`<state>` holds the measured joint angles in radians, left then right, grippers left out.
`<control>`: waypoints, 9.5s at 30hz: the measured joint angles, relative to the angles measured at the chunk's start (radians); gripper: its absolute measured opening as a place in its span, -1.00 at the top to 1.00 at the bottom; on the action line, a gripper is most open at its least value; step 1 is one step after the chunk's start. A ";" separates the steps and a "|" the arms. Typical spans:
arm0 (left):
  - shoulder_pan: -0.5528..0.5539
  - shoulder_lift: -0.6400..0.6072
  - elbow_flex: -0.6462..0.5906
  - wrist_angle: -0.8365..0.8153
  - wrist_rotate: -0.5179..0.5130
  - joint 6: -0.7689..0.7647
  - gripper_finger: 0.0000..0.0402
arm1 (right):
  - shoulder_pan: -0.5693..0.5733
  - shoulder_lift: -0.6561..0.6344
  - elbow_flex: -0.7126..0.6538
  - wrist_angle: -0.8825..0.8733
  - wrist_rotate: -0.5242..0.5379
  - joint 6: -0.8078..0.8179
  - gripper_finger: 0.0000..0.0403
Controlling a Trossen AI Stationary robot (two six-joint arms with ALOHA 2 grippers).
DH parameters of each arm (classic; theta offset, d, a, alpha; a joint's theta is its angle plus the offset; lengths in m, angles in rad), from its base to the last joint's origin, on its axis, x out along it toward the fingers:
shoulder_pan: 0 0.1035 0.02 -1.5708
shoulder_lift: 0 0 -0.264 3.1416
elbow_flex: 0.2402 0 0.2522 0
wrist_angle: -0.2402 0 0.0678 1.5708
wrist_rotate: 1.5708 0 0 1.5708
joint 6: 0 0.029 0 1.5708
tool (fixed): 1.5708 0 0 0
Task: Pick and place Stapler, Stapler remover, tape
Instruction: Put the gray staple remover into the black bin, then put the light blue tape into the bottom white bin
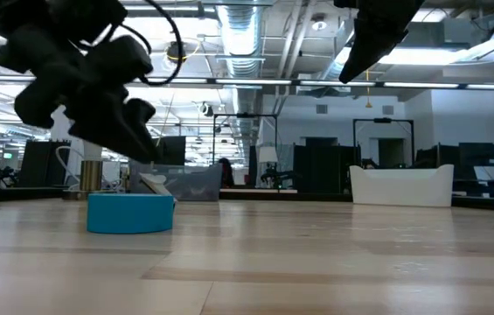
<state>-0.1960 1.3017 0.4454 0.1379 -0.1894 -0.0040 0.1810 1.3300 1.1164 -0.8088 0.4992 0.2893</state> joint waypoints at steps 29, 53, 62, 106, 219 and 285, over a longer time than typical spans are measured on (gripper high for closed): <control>0.069 0.101 0.000 0.055 0.139 -0.008 0.20 | 0.000 0.000 0.000 0.000 0.000 0.000 0.63; 0.075 0.293 0.000 0.283 0.147 0.031 0.13 | 0.001 0.000 0.000 0.001 -0.001 0.000 0.63; 0.075 0.293 0.000 0.283 0.149 0.029 0.58 | 0.001 0.000 0.000 0.001 -0.001 0.000 0.63; 0.529 -0.215 0.000 0.284 -0.264 0.167 0.96 | 0.001 0.000 0.000 0.000 -0.001 0.000 0.63; -0.079 0.203 0.228 -0.223 0.146 -0.218 0.20 | 0.002 0.000 0.000 0.001 -0.004 0.000 0.63; 0.169 0.194 0.105 0.374 0.121 0.005 0.91 | 0.013 0.000 -0.215 0.369 -0.185 -0.131 0.73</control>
<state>-0.0270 1.4961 0.5502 0.5117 -0.0686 0.0006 0.1940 1.3296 0.9016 -0.4397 0.3138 0.1581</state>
